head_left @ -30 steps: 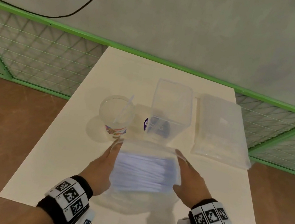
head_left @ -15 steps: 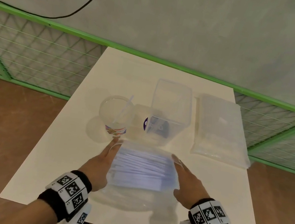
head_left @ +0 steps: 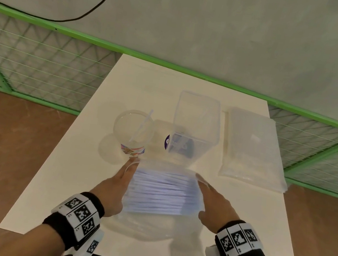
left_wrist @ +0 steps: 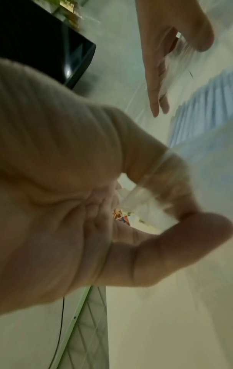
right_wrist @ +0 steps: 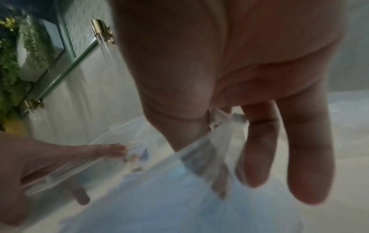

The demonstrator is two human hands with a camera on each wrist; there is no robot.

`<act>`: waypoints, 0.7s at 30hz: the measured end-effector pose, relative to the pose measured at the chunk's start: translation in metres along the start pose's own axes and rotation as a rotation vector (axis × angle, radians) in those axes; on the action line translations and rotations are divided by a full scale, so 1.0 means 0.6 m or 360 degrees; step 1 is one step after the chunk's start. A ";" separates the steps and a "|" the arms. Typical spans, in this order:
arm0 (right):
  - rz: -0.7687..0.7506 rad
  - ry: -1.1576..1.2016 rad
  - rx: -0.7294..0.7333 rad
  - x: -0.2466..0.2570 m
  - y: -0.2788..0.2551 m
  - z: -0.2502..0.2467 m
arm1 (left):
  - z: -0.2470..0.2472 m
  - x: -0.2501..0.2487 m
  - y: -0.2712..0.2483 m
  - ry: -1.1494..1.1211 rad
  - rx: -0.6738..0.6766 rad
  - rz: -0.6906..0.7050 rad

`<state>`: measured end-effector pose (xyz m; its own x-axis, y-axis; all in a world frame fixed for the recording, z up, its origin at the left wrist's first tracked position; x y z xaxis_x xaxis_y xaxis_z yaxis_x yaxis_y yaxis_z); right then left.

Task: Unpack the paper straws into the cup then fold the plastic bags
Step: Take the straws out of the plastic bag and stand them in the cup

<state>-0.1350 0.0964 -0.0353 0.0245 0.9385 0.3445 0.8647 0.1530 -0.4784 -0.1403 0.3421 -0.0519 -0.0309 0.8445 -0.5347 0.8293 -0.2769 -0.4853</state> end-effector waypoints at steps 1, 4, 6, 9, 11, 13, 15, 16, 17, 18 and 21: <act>-0.0009 0.0023 -0.0023 0.001 0.000 -0.004 | -0.001 0.000 0.000 0.0002 -0.0009 0.0003; -0.0050 0.0087 -0.0123 0.009 0.001 -0.017 | -0.004 0.000 0.000 -0.0004 -0.0037 0.0001; -0.0056 0.0069 -0.0099 0.012 0.006 -0.011 | 0.002 0.004 0.004 0.0025 -0.0014 -0.0020; -0.0043 0.0059 -0.0148 0.011 0.020 -0.011 | 0.005 0.014 0.015 0.0010 -0.0002 -0.0049; 0.0045 0.0044 -0.0159 0.002 0.031 -0.007 | 0.009 0.023 0.024 -0.0045 -0.0014 -0.0069; 0.0121 0.0098 -0.0136 -0.006 0.041 0.007 | 0.018 0.037 0.034 -0.0149 0.0009 -0.0128; 0.0099 0.0205 -0.0080 -0.008 0.049 0.028 | 0.028 0.044 0.038 -0.0321 0.0031 -0.0159; 0.0075 0.0306 -0.0069 -0.006 0.051 0.035 | 0.029 0.039 0.039 -0.0421 0.0020 -0.0137; 0.0066 0.0408 -0.0075 -0.004 0.053 0.038 | 0.028 0.031 0.040 -0.0511 0.0000 -0.0096; 0.0072 0.0475 -0.0078 -0.002 0.052 0.040 | 0.026 0.022 0.041 -0.0590 -0.0012 -0.0054; 0.0088 0.0563 -0.0054 0.005 0.051 0.035 | 0.024 0.018 0.044 -0.0745 -0.0016 -0.0081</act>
<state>-0.1191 0.1103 -0.0655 0.2387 0.7787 0.5803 0.8732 0.0893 -0.4791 -0.1266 0.3373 -0.0805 -0.3183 0.5586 -0.7659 0.8254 -0.2340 -0.5137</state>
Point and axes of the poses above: each hand's wrist, its own y-axis towards the middle knuckle, its own z-axis out of the palm, x = y × z, the point moved 9 cm from there along y, towards the middle knuckle, and after that the axes turned 3 degrees about -y, right-handed, at the moved point
